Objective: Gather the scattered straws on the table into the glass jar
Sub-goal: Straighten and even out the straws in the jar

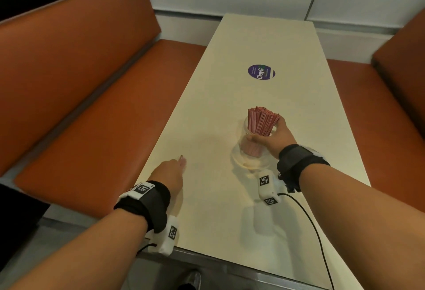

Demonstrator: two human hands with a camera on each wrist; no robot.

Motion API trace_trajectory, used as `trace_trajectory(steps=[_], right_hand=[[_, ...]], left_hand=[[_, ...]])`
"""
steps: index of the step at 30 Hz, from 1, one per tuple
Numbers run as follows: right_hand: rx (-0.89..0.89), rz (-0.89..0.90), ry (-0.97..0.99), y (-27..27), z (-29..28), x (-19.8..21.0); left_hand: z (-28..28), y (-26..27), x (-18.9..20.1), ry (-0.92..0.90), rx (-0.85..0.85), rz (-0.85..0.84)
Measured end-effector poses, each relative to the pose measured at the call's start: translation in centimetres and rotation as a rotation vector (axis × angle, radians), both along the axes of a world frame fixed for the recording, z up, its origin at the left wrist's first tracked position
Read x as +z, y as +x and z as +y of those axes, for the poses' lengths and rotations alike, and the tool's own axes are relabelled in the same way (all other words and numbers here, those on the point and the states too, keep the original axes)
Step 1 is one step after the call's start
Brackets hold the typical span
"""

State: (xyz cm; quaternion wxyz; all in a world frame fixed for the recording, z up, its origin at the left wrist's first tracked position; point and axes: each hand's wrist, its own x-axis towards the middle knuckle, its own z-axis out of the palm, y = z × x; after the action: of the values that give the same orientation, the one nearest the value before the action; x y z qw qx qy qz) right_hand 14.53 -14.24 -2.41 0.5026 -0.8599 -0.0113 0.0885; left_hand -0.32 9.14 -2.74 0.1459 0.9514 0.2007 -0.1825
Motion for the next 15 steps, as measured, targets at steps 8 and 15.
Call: trace_trajectory(steps=[8, 15], right_hand=[[-0.192, -0.267, 0.029, -4.5, -2.4, 3.8], [0.296, 0.232, 0.486, -8.4, -0.1, 6.5]], left_hand=[[-3.5, 2.3, 3.7, -1.074, 0.190, -0.289], [-10.7, 3.6, 6.4, -1.087, -0.211, -0.270]])
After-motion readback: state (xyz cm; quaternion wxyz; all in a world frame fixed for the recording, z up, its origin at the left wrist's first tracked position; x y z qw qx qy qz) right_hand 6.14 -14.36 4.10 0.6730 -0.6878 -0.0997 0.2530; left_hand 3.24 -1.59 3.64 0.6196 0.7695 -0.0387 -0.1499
